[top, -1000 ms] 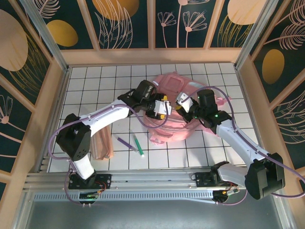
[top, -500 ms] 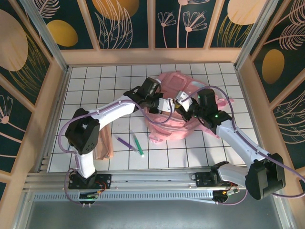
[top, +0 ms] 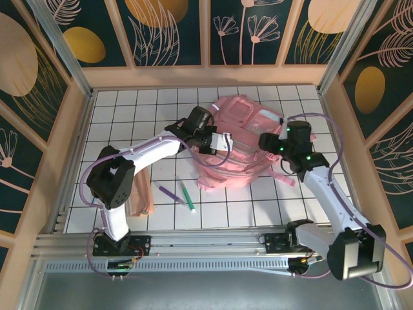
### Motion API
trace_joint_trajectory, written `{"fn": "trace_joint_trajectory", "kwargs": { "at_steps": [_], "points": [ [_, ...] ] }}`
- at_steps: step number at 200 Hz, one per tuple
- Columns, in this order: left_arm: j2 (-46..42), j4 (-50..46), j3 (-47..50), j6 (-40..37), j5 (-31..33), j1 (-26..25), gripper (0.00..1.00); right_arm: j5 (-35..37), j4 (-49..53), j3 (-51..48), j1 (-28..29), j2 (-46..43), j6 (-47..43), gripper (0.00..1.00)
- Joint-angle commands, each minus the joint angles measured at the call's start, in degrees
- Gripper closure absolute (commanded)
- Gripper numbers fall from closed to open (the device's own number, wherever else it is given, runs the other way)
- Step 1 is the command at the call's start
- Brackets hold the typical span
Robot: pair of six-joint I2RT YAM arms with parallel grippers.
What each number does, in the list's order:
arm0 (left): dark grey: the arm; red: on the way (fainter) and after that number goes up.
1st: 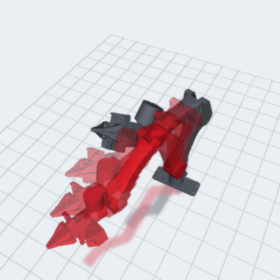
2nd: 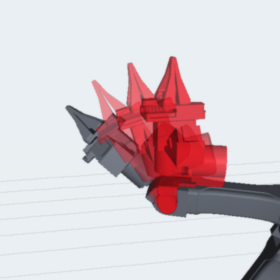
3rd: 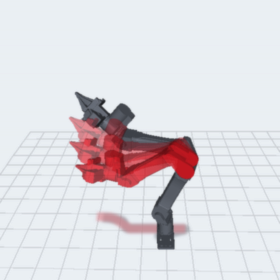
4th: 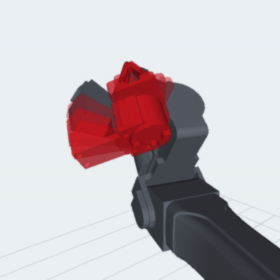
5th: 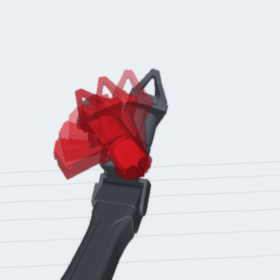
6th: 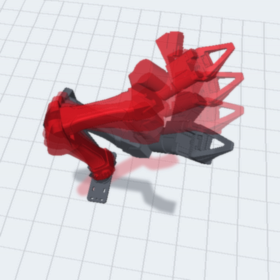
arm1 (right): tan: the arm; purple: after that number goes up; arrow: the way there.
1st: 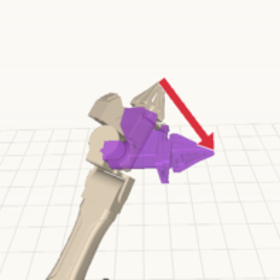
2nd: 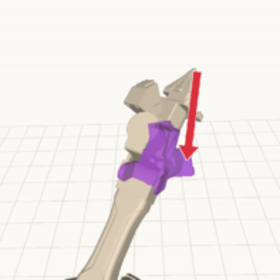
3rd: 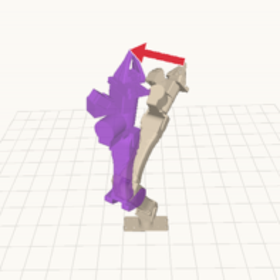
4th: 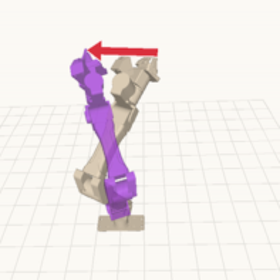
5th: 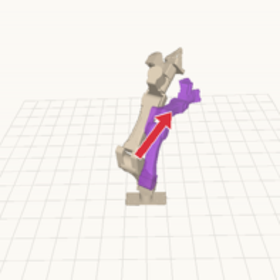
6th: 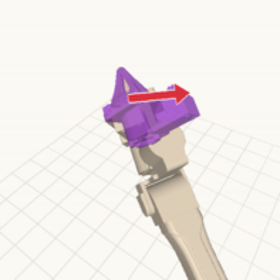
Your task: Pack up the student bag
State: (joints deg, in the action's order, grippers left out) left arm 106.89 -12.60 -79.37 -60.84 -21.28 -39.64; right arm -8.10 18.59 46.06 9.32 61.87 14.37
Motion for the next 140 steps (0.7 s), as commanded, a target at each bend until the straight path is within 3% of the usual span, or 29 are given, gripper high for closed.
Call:
{"fn": "trace_joint_trajectory", "kwargs": {
  "at_steps": [1, 24, 60, 85, 111, 140],
  "points": [
    [-2.62, 1.89, -1.02, 3.06, -5.51, 1.22, 1.00, -12.86, 6.85, 0.22, -8.03, 3.56, 2.25, 0.38],
    [-2.59, 1.78, -2.48, 7.11, -8.40, 2.06, 1.00, -22.67, 1.17, -1.26, -14.37, 8.88, 3.50, 0.50],
    [-3.86, 2.14, -1.64, 10.99, -10.86, 4.17, 1.00, -14.51, -3.83, 2.17, -13.86, 15.68, 0.37, 0.48],
    [-4.48, 4.72, -0.35, 15.57, -11.81, 5.91, 1.00, -18.81, -15.61, 0.97, -12.27, 18.38, -3.02, 0.46],
    [-5.76, 9.59, 2.42, 19.67, -8.43, 6.67, 1.00, -23.80, -21.31, 2.19, -9.67, 18.70, -20.69, 0.41],
    [-6.91, 10.77, 3.88, 19.85, -5.11, 6.83, 1.00, -27.77, -7.55, 9.34, -10.92, 23.52, -40.93, 0.40]
  ]
}}
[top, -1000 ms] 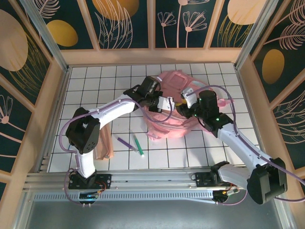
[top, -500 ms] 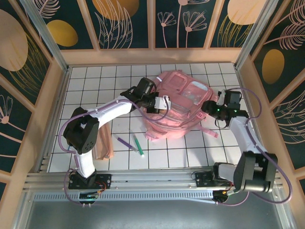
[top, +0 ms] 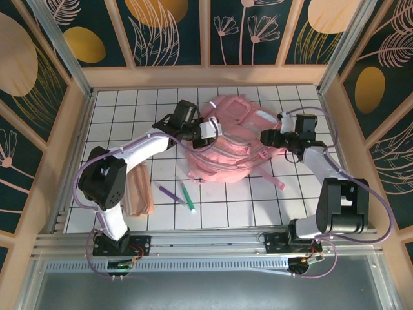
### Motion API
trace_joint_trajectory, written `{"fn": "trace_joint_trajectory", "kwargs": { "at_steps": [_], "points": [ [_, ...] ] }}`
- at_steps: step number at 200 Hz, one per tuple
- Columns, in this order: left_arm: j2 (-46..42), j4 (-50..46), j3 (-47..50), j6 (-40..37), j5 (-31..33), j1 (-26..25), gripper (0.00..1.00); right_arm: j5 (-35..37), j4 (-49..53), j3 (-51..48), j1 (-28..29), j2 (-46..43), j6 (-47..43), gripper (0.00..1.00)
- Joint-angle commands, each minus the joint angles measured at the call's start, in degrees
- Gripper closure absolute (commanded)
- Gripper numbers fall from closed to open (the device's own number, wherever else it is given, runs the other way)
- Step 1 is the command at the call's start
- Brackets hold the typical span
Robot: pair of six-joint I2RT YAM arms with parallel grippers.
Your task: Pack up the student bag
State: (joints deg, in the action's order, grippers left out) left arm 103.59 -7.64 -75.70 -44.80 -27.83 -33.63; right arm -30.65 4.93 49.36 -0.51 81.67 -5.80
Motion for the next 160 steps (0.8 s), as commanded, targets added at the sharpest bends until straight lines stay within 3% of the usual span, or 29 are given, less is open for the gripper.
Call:
{"fn": "trace_joint_trajectory", "kwargs": {
  "at_steps": [1, 32, 59, 71, 97, 160],
  "points": [
    [-3.63, 5.80, 0.20, 3.82, 1.55, 0.83, 1.00, -5.34, 6.74, 6.42, -1.21, 4.00, -21.50, 0.40],
    [-5.06, 5.71, 0.20, 3.79, 0.74, 2.20, 1.00, -12.76, 27.58, 13.38, -1.78, 8.86, -42.76, 0.40],
    [-5.06, 4.74, 0.12, 2.53, -0.55, 2.54, 1.00, -14.65, 35.53, 12.78, -2.96, 10.65, -55.22, 0.39],
    [-5.06, 4.02, 0.21, 1.68, -0.59, 2.80, 1.00, -14.88, 35.39, 11.68, -4.05, 10.94, -56.49, 0.39],
    [-5.02, 2.43, -0.13, 0.14, -0.72, 3.15, 1.00, -22.21, 30.95, 8.78, -7.75, 6.67, -59.62, 0.39],
    [-8.22, 1.29, 1.88, -4.89, -6.71, 3.18, 1.00, -17.19, 24.77, 6.74, -6.94, 7.40, -61.94, 0.44]
  ]
}}
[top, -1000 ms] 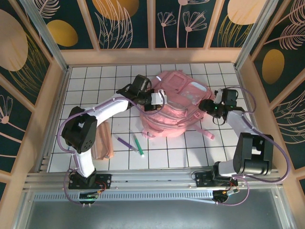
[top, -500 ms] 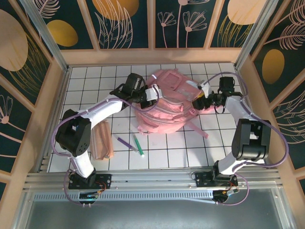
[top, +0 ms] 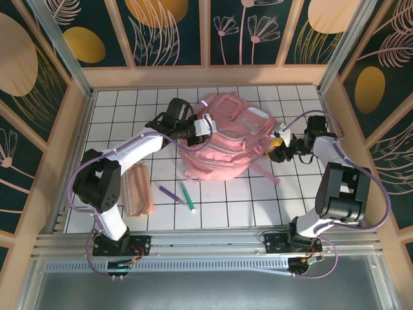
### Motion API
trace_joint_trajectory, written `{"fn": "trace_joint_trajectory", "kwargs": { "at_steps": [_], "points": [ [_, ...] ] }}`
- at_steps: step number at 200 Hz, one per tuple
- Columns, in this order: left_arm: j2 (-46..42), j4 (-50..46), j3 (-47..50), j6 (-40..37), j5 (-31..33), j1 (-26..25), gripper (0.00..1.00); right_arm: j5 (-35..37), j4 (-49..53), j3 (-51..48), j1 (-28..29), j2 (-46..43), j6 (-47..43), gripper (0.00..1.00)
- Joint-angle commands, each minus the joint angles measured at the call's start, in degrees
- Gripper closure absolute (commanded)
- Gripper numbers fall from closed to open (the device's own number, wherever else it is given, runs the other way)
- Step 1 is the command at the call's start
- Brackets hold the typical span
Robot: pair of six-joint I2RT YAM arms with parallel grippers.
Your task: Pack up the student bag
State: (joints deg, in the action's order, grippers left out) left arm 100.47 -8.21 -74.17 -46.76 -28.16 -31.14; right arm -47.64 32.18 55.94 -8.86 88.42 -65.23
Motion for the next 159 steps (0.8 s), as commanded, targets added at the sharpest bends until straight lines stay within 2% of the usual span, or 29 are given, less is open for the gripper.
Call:
{"fn": "trace_joint_trajectory", "kwargs": {
  "at_steps": [1, 64, 111, 159],
  "points": [
    [-5.14, 1.78, 0.30, -3.09, -6.51, 0.66, 1.00, -0.19, -2.57, 0.28, 1.49, 0.76, -2.52, 0.44],
    [-3.40, -0.59, -2.01, -4.39, -8.26, 0.71, 1.00, 2.34, -8.46, 2.08, 2.69, 5.84, -3.39, 0.58],
    [-3.18, -1.10, -2.06, -5.06, -9.90, 0.65, 1.00, 1.58, -13.18, 0.84, 3.77, 7.45, -5.00, 0.57],
    [-3.01, -1.49, -1.81, -5.66, -11.11, 0.64, 1.00, 2.03, -9.64, 2.34, 4.44, 10.90, -8.95, 0.56]
  ]
}}
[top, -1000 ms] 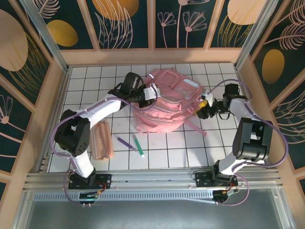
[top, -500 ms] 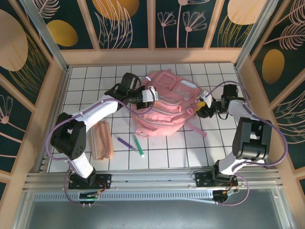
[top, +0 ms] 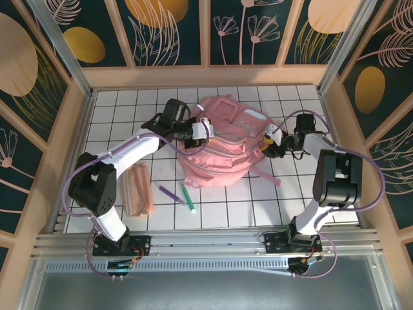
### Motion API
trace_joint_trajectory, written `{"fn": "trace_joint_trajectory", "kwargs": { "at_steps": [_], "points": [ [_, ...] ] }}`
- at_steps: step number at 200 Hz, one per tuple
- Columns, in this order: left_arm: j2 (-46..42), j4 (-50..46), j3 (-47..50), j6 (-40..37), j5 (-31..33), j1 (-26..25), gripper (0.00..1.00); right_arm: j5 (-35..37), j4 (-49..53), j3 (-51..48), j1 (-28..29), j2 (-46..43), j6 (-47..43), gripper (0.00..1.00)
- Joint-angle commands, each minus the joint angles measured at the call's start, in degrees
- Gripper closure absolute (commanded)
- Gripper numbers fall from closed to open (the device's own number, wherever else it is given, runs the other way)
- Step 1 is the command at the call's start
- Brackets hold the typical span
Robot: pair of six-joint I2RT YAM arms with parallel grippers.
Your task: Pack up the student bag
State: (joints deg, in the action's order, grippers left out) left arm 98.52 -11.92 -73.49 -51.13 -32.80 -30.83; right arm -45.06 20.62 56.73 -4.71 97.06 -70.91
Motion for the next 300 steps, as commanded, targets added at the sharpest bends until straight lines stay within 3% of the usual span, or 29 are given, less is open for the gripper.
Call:
{"fn": "trace_joint_trajectory", "kwargs": {
  "at_steps": [1, 60, 114, 195, 249, 300],
  "points": [
    [-1.06, 2.15, -2.51, -1.36, -6.53, 0.33, 1.00, -0.55, 1.90, 1.55, 0.30, 2.35, -3.22, 0.56],
    [-0.96, 1.99, -2.36, -1.16, -7.93, 0.33, 1.00, -4.67, 4.67, 4.58, 0.78, 4.29, -4.41, 0.57],
    [-1.49, 0.24, -2.25, -2.22, -5.90, 0.34, 1.00, -6.75, 11.26, 8.65, 0.30, 6.35, -6.11, 0.51],
    [-0.88, -0.50, -3.92, -0.43, -3.21, 0.35, 1.00, -10.29, 17.59, 13.21, 1.12, 9.91, -7.43, 0.77],
    [-0.66, 0.44, -4.15, 2.48, -0.14, 0.40, 1.00, -10.48, 18.34, 13.23, 1.15, 8.72, -7.18, 1.00],
    [1.39, 1.96, -4.55, 6.91, 5.67, 0.35, 1.00, -5.65, 17.35, 12.09, 1.25, 5.54, -5.79, 1.00]
  ]
}}
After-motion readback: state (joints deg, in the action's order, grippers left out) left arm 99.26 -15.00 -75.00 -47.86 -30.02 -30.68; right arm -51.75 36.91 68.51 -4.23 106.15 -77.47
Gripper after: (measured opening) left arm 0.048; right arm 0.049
